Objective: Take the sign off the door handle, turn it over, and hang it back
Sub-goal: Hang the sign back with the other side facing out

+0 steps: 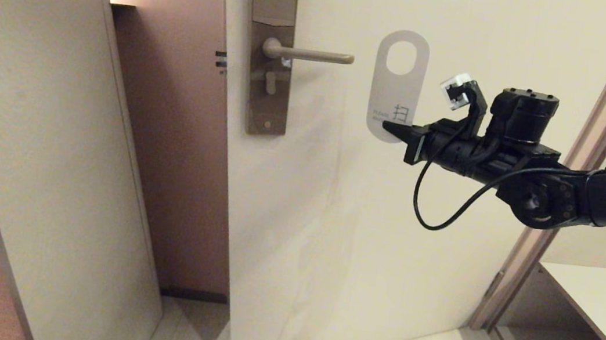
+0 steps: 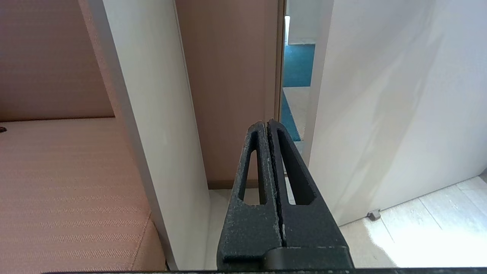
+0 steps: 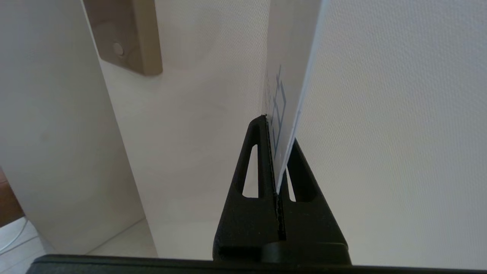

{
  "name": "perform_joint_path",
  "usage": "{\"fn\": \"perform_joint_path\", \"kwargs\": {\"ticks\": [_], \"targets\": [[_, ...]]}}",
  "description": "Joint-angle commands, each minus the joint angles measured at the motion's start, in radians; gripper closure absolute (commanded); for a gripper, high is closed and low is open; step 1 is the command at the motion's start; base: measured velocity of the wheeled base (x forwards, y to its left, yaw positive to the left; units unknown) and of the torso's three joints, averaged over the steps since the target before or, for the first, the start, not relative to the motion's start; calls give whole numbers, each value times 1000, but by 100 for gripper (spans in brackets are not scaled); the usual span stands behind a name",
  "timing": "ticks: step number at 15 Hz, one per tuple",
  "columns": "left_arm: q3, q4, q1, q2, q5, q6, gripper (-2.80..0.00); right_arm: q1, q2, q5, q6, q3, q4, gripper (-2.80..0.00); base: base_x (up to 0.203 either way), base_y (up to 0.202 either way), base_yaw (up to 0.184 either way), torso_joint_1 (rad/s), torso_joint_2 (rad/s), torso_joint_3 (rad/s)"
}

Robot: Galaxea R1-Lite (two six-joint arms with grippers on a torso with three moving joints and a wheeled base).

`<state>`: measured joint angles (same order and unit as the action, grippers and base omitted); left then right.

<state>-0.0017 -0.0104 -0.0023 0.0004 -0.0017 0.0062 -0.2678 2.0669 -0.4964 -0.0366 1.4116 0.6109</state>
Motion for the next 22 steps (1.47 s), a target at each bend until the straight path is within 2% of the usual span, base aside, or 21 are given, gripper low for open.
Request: {"fn": "perform_joint_path", "kwargs": {"ticks": [1,5,13,16,22], "targets": [[0,0,-1,0,0,0,0,-17,33,-4,-2,39,2,0,0,0,0,0,0,0],[0,0,0,0,0,0,0,-36,63,-4,-7,91,0,0,0,0,0,0,0,0],[0,0,-1,0,0,0,0,-44,96,1,-28,93,-3,0,0,0,0,0,0,0],[0,0,-1,0,0,0,0,-44,102,31,-28,108,-50,0,0,0,0,0,0,0],[0,0,0,0,0,0,0,-75,127,37,-27,165,-92,0,0,0,0,0,0,0]]}}
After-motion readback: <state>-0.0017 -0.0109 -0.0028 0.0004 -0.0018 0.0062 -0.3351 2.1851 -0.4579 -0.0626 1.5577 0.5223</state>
